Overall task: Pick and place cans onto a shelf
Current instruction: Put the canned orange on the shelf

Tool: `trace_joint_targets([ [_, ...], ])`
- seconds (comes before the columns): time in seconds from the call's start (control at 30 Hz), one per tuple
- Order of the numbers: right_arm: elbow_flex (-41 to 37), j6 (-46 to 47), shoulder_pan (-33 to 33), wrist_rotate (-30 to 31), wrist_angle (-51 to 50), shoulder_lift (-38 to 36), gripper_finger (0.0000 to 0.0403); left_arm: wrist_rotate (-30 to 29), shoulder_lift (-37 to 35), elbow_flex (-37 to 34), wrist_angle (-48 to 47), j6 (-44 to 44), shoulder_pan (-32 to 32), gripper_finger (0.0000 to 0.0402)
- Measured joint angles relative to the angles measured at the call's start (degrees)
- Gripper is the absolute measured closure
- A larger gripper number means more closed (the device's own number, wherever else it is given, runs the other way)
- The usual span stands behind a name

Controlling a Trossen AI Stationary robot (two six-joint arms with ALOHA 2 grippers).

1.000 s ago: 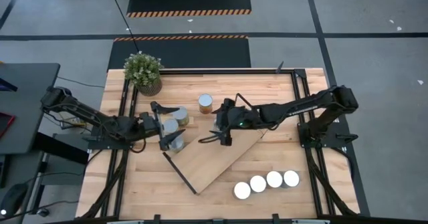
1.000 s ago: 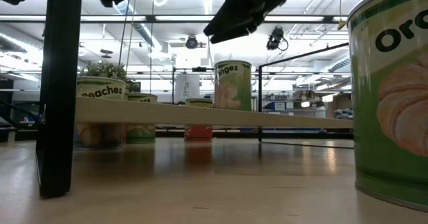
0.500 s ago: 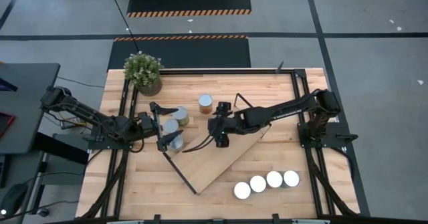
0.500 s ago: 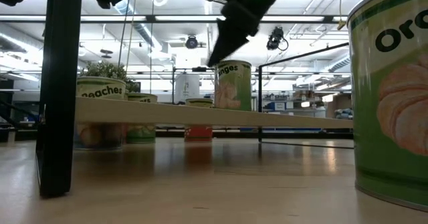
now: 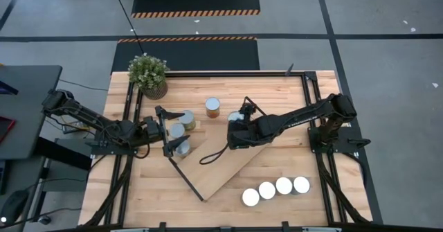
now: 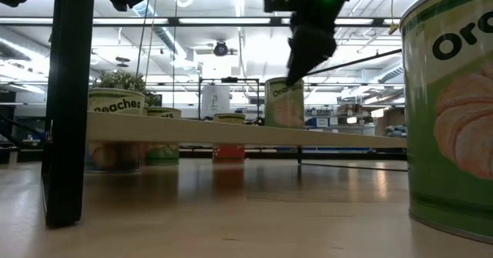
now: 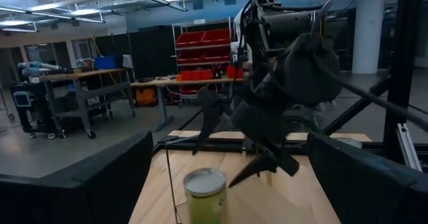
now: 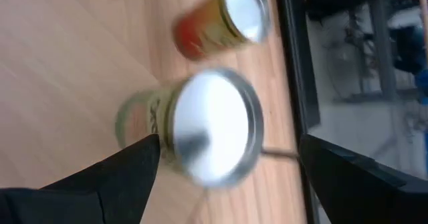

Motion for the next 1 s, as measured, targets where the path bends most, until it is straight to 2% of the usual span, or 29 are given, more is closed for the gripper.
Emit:
trace_joint_targets([
  [0.23,2.0,0.8,0.9,-2.0,0.5,-0.9,0.0037,0.0,0.0,0.0,-0.2,0.0,0.0,0.0002],
  [0.4,2.6,-8.8,-0.2,-1.8,10.4,-0.9,0.0037,0.0,0.0,0.0,-0.3,-1.2,0.0,0.0002],
  [0.53,2.7,-13.9,-2.3,-4.2,17.0,-0.2,0.0037,0.0,0.0,0.0,-0.9,-2.3,0.0,0.0002],
  [1.0,2.6,-14.0,-7.9,-4.5,13.9,2.1,0.0037,0.0,0.0,0.0,-2.2,-3.5,0.0,0.0002],
])
